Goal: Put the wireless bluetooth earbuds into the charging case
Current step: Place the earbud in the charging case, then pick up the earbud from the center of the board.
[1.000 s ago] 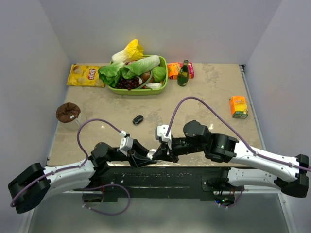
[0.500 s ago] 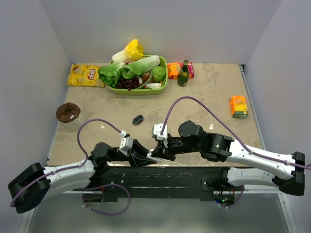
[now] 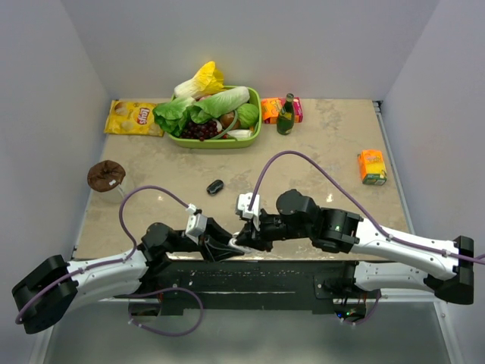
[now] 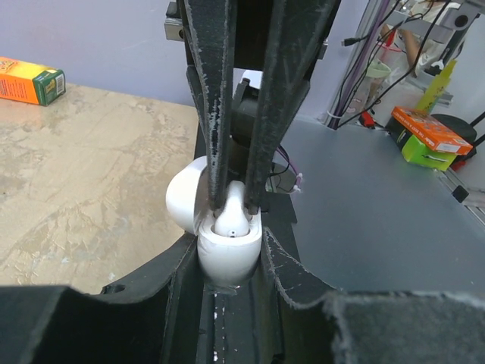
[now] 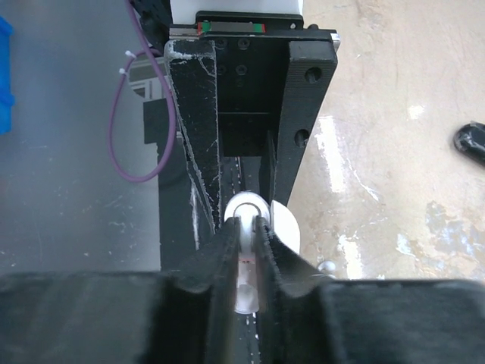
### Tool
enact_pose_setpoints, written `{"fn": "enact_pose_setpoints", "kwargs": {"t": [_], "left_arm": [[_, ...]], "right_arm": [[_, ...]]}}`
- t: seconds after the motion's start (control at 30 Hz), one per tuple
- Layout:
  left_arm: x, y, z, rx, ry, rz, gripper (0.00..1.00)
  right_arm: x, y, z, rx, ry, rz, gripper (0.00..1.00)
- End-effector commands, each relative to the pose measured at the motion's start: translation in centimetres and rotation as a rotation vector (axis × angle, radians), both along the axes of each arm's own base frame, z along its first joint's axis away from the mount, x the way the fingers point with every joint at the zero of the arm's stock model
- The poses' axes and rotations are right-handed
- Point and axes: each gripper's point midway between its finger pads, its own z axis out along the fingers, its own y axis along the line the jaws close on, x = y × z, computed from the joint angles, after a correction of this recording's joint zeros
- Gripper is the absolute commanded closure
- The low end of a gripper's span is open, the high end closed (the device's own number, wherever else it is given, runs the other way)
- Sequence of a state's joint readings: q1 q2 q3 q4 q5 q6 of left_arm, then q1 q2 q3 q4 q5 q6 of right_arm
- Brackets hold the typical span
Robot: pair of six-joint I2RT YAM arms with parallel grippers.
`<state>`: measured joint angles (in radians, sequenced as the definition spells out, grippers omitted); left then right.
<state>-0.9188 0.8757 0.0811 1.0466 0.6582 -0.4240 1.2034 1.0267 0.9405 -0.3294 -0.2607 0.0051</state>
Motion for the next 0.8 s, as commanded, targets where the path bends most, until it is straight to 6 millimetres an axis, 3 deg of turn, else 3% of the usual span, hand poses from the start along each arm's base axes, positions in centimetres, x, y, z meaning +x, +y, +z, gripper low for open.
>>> {"fn": "enact_pose_setpoints", "kwargs": {"t": [0.0, 0.2, 0.3, 0.37, 0.5, 0.57, 0.63, 0.73, 0.77], "left_arm": [[-0.1, -0.1, 2.6, -0.077, -0.078, -0.001, 1.0], [0.1, -0.2, 2.3, -0.068, -0.075, 0.003, 1.0], [0.2, -0.3, 2.0, -0.06, -0.067, 0.007, 1.0], [0.3, -0.3, 1.7, -0.051, -0.06, 0.012, 1.0], [0.6, -0.3, 1.2, -0.044, -0.049, 0.029, 1.0], [0.7, -0.2, 1.2, -0.047, -0.046, 0.039, 1.0], [0.8, -0.2, 1.3, -0.054, -0.047, 0.046, 1.0], [0.9, 0.0, 1.4, -0.065, -0.049, 0.059, 1.0], [0.9, 0.1, 1.7, -0.075, -0.054, 0.065, 1.0]], "right_arm": [[0.6, 0.1, 1.4, 0.055, -0.001, -0.054, 0.76], [1.0, 0.2, 3.2, 0.106, -0.015, -0.081, 0.64], [1.3, 0.1, 4.7, 0.144, -0.029, -0.105, 0.6], [1.4, -0.4, 6.7, 0.194, -0.044, -0.119, 0.59], [2.5, -3.5, 11.5, 0.342, -0.096, -0.248, 0.56], [3.9, -6.1, 13.1, 0.426, -0.129, -0.38, 0.55], [5.9, -8.3, 13.1, 0.456, -0.147, -0.54, 0.52], [7.9, -10.1, 10.4, 0.43, -0.112, -0.721, 0.51], [9.1, -10.9, 8.1, 0.394, -0.09, -0.824, 0.52]]}}
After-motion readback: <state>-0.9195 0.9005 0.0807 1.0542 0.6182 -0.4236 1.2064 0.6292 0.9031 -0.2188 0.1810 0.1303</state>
